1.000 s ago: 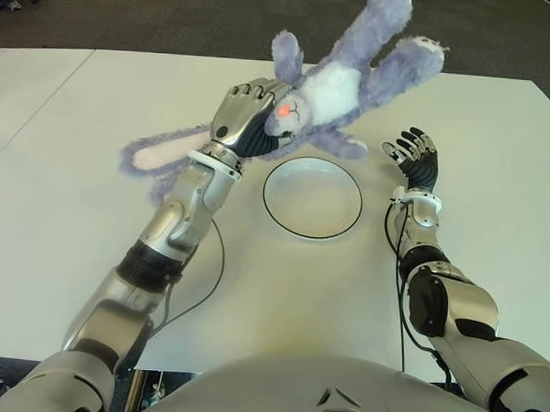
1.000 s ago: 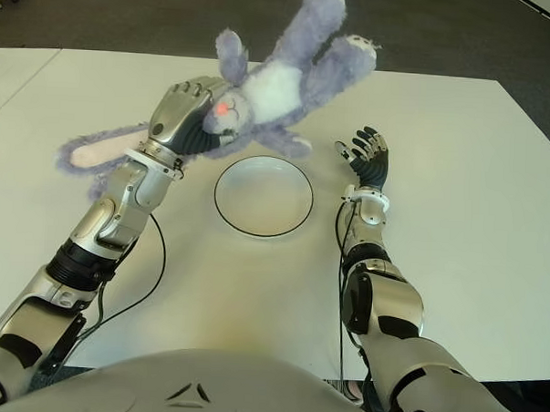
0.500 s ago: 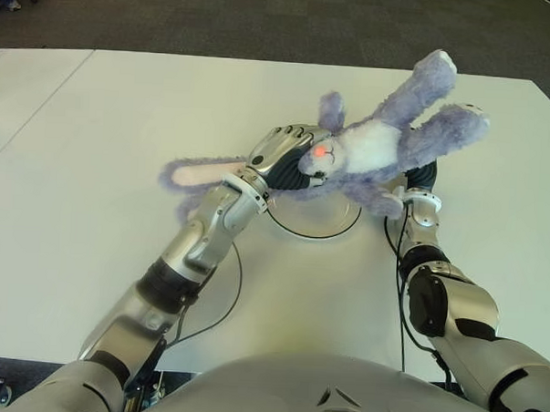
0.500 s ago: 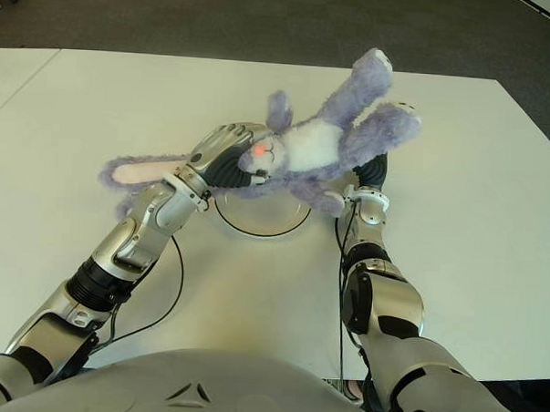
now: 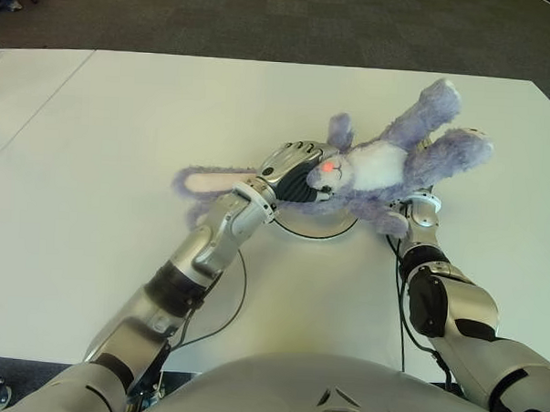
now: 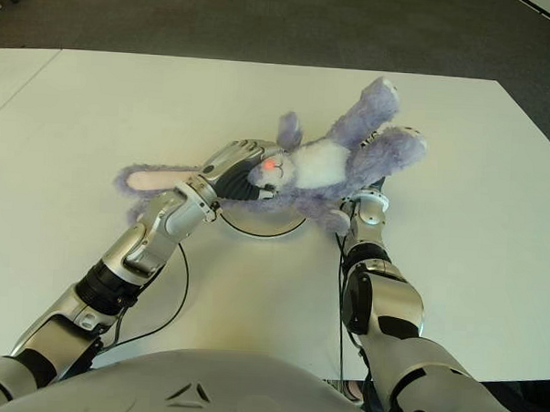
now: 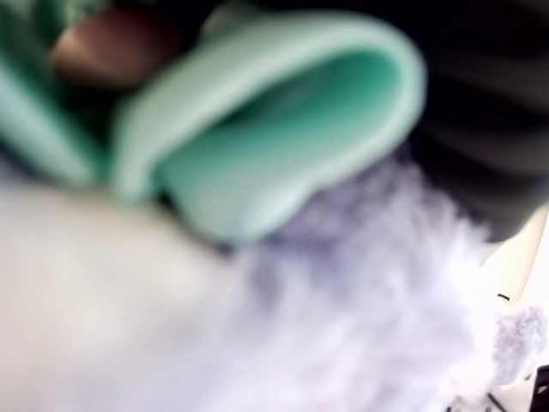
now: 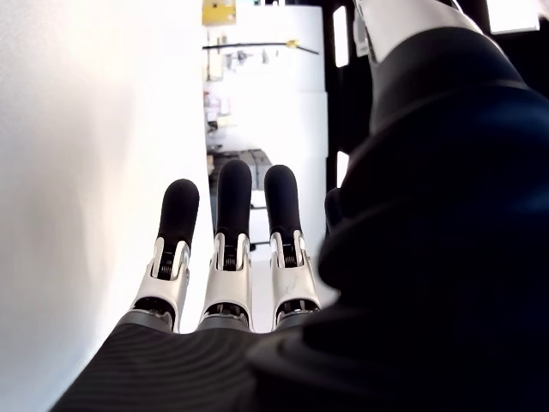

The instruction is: Put the doll into the plate.

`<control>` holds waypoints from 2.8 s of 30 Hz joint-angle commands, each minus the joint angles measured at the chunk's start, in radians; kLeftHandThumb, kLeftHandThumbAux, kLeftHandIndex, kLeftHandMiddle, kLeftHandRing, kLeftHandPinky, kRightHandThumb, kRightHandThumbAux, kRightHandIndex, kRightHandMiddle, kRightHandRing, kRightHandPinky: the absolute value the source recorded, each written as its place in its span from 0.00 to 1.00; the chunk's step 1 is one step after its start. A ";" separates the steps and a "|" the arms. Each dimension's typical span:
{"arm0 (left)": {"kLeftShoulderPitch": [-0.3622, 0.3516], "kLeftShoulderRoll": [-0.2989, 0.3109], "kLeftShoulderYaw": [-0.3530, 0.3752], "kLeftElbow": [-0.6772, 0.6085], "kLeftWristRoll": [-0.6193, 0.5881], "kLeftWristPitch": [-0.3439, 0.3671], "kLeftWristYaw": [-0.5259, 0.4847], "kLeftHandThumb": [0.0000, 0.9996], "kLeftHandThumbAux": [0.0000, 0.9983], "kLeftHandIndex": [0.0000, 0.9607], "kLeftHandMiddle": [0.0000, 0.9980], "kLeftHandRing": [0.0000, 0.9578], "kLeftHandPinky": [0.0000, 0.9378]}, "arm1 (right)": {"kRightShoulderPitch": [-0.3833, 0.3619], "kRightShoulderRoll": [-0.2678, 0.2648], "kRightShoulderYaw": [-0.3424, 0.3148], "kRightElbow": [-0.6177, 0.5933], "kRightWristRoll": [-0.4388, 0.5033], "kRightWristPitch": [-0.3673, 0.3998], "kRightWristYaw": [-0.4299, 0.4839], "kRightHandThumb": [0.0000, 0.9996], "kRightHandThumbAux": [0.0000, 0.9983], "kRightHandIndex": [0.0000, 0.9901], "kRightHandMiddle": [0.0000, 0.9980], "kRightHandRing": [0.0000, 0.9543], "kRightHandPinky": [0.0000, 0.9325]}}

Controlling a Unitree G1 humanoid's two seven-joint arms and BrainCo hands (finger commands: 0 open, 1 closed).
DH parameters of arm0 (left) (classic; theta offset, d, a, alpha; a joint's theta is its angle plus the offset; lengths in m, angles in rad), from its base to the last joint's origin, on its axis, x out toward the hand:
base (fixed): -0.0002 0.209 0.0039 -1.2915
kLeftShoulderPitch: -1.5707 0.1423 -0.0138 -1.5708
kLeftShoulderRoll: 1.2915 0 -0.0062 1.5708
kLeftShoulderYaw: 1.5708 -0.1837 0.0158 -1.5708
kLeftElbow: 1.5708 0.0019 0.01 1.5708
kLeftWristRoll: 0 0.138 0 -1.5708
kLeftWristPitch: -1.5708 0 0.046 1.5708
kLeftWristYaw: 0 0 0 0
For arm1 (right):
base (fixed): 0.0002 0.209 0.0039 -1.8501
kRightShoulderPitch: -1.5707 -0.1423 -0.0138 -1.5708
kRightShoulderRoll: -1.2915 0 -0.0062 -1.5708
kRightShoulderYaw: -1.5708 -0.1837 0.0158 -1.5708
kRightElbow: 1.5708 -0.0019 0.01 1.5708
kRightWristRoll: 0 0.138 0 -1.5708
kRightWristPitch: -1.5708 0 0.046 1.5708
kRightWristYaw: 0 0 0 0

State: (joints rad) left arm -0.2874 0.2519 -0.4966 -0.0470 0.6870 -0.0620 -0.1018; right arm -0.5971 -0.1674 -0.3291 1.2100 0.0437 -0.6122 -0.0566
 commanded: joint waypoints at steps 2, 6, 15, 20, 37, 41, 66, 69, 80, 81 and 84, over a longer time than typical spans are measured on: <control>0.016 -0.028 -0.001 0.076 -0.006 -0.003 0.024 0.74 0.70 0.46 0.84 0.88 0.89 | 0.189 0.091 -0.019 0.140 0.022 0.152 0.015 0.16 0.86 0.18 0.25 0.26 0.28; 0.035 -0.035 0.014 0.082 -0.020 0.003 0.026 0.74 0.70 0.46 0.84 0.88 0.89 | 0.191 0.092 -0.019 0.140 0.020 0.140 0.014 0.14 0.86 0.18 0.25 0.26 0.28; 0.062 -0.038 0.030 0.077 -0.012 0.027 0.032 0.75 0.70 0.46 0.85 0.89 0.90 | 0.193 0.094 -0.013 0.139 0.016 0.131 0.009 0.09 0.85 0.20 0.25 0.26 0.28; 0.061 -0.035 0.032 0.095 0.005 0.040 0.041 0.74 0.70 0.46 0.86 0.89 0.90 | 0.193 0.094 -0.014 0.139 0.017 0.130 0.009 0.08 0.85 0.21 0.25 0.26 0.27; 0.073 -0.024 0.031 0.123 0.041 0.047 0.107 0.74 0.70 0.46 0.86 0.89 0.92 | 0.195 0.091 -0.013 0.138 0.015 0.118 0.008 0.12 0.85 0.20 0.24 0.25 0.27; 0.080 -0.023 0.036 0.115 0.033 0.050 0.110 0.74 0.70 0.46 0.85 0.88 0.91 | 0.195 0.091 -0.009 0.138 0.011 0.116 0.004 0.12 0.85 0.20 0.24 0.25 0.28; 0.070 -0.013 0.025 0.189 0.117 0.022 0.289 0.43 0.51 0.27 0.43 0.49 0.52 | 0.192 0.089 -0.006 0.139 0.004 0.128 0.006 0.12 0.86 0.22 0.26 0.28 0.31; 0.069 -0.012 0.024 0.189 0.127 0.036 0.278 0.31 0.47 0.21 0.36 0.42 0.42 | 0.192 0.090 -0.011 0.139 0.008 0.124 0.009 0.10 0.86 0.22 0.26 0.27 0.29; 0.059 -0.005 0.021 0.191 0.137 0.057 0.236 0.19 0.48 0.10 0.26 0.31 0.32 | 0.190 0.092 -0.009 0.139 0.005 0.121 0.001 0.09 0.86 0.20 0.24 0.25 0.28; 0.058 -0.005 0.021 0.192 0.136 0.058 0.234 0.18 0.48 0.10 0.26 0.31 0.33 | 0.190 0.092 -0.008 0.139 0.004 0.122 -0.001 0.09 0.86 0.20 0.24 0.25 0.28; 0.055 0.001 0.019 0.189 0.135 0.060 0.223 0.17 0.49 0.07 0.25 0.30 0.33 | 0.190 0.091 -0.003 0.139 -0.002 0.126 -0.008 0.09 0.87 0.20 0.24 0.25 0.27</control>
State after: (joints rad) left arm -0.2268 0.2306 -0.4755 0.1088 0.8068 -0.0280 0.1715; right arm -0.5975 -0.1665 -0.3325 1.2100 0.0433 -0.6121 -0.0538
